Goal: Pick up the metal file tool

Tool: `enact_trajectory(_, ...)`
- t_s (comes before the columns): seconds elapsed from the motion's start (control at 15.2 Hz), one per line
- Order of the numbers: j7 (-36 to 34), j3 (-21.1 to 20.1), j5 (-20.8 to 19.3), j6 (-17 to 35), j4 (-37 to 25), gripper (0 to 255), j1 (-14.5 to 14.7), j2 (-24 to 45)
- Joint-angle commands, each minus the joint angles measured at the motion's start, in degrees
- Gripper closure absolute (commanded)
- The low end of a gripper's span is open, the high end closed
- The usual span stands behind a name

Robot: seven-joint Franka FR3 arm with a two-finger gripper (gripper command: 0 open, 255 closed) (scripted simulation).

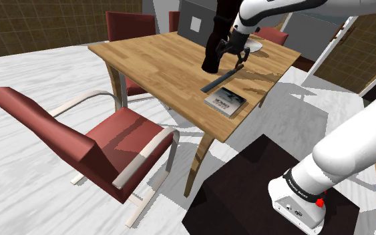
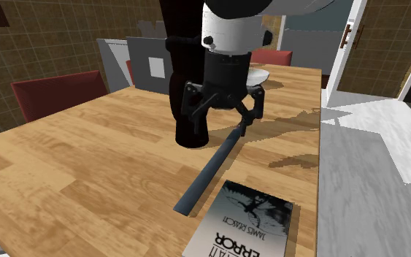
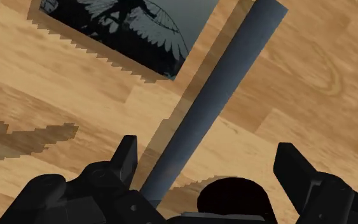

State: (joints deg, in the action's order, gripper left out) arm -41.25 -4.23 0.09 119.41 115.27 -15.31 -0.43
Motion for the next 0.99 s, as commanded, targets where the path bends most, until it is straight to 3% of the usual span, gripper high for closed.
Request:
enact_trajectory(0.0,-3.0,0.9,0.0,1.3,-2.1,0,-0.9,3.4)
enact_trajectory(0.59,-15.4,5.3,1.6,5.4,-11.7,0,-4.3,17.3)
enact_trajectory(0.92,-15.7,5.5,1.8,8.2,-10.7,0,-4.4,19.2)
